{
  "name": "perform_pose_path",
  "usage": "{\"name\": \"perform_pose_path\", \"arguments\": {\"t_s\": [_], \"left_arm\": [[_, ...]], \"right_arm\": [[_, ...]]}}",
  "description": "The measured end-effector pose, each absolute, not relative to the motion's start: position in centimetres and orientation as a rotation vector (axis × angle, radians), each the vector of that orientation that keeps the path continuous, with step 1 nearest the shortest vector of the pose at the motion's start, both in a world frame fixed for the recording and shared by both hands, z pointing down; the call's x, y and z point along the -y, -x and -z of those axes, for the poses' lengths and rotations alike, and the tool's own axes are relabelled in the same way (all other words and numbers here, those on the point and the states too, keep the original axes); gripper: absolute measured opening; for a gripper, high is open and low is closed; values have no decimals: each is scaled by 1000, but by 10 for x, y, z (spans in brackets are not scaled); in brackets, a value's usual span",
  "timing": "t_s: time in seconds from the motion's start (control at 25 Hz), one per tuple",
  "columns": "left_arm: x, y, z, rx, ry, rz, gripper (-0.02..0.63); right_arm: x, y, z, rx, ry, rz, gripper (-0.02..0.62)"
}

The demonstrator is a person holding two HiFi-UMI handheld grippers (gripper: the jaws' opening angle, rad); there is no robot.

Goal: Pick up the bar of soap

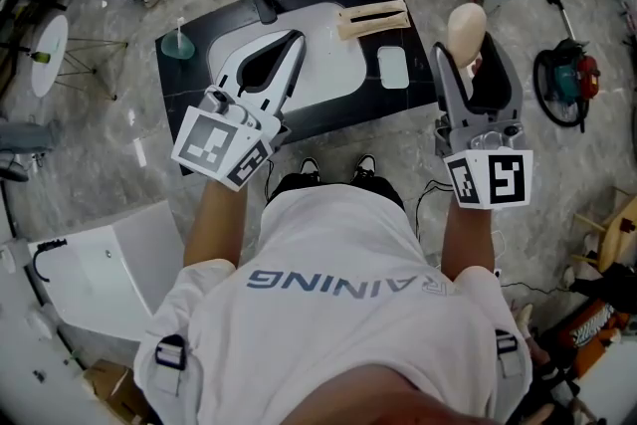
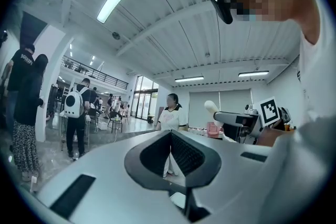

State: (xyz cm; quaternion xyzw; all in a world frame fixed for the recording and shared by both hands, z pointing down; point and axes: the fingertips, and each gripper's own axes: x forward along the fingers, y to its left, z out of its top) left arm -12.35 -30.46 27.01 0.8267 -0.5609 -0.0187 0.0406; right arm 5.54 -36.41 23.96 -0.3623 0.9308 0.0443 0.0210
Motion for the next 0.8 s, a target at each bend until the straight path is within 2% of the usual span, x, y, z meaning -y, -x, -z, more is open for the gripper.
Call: {"name": "perform_pose_path", "arguments": {"t_s": [0.8], "left_arm": [[299, 122, -271, 1730, -2522, 68, 9]], "right_arm": [[363, -55, -240, -2904, 1126, -148, 265]]}}
